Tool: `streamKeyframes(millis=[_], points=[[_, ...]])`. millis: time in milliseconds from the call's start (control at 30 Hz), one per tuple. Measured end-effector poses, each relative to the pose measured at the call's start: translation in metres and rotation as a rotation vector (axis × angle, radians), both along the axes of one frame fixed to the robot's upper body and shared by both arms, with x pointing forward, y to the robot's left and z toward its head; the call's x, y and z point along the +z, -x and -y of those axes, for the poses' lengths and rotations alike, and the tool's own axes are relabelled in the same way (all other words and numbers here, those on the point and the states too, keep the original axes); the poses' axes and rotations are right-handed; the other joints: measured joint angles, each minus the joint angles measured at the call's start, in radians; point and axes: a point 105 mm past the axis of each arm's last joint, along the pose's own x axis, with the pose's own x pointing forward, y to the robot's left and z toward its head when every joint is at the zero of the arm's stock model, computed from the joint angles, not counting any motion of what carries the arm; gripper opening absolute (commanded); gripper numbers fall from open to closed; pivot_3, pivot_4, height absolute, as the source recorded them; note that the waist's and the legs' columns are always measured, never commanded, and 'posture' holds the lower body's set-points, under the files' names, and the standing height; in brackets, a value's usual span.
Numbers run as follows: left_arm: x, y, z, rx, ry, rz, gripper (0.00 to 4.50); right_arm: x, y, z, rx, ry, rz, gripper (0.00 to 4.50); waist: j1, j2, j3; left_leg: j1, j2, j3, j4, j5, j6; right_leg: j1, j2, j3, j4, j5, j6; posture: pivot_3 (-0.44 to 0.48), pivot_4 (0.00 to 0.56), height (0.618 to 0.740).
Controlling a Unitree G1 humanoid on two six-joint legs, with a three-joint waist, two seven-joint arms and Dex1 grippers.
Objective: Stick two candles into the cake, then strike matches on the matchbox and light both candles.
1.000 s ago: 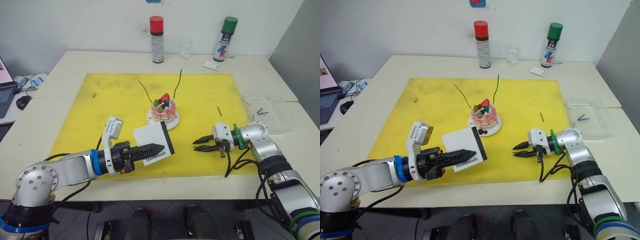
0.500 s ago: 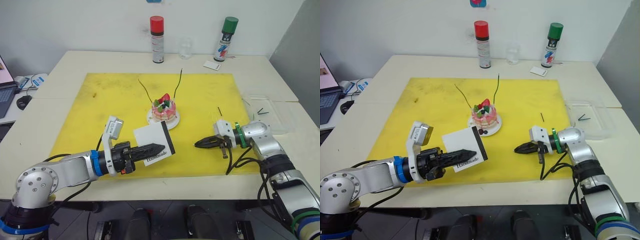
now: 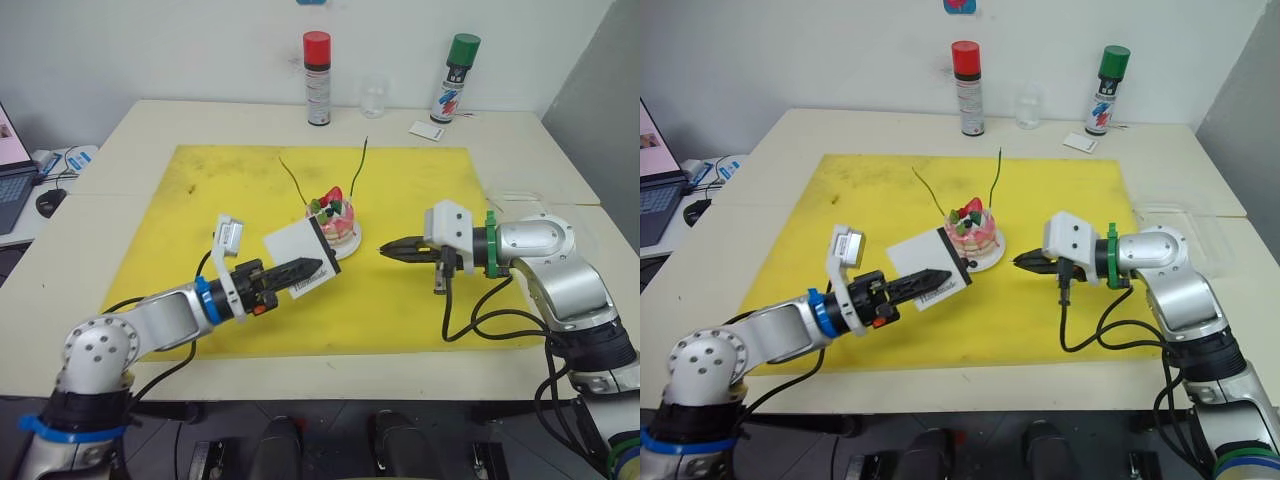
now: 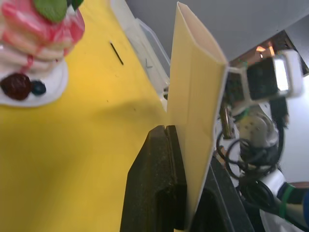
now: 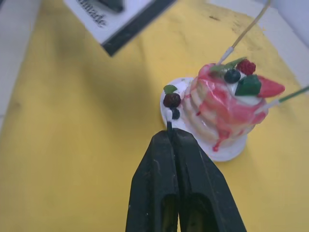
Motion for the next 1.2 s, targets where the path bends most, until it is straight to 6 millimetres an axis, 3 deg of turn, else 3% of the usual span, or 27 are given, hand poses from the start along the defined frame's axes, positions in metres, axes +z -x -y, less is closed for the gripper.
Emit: streamKeyframes(millis=[133,333,567,1200], points=[[0.007,-0.005,0.013,-0.031,0.006,0.034,0.0,0.003,0.003,-0.01,0.026,0.057,0.138,0.02,0.002,0.0,0.0,-0.001,0.0,0.0,-0.001,0.0,0.0,0.0,0.0,0.0,0.0,0.0,0.0,0.0,0.15,0.74],[0.003,-0.01,0.018,-0.037,-0.008,0.023,0.0,0.011,0.003,-0.013,0.054,0.102,0.289,0.02,0.001,0.0,0.0,-0.001,0.0,0.0,-0.001,0.0,0.0,-0.001,0.0,0.0,0.0,0.0,0.0,0.0,0.15,0.74],[0.003,-0.012,0.023,-0.048,-0.015,0.025,0.0,0.017,0.006,-0.017,0.097,0.107,0.357,0.02,0.001,0.0,0.0,-0.001,0.0,0.0,-0.001,0.0,0.0,0.0,0.0,-0.001,0.0,0.0,0.001,0.0,0.15,0.74],[0.003,-0.011,0.026,-0.064,-0.009,0.017,0.0,0.008,-0.001,-0.014,0.115,0.163,0.393,0.02,0.001,0.0,0.0,0.0,0.0,-0.001,-0.001,0.0,0.0,0.0,0.0,0.0,0.001,0.0,0.001,0.0,0.15,0.74]])
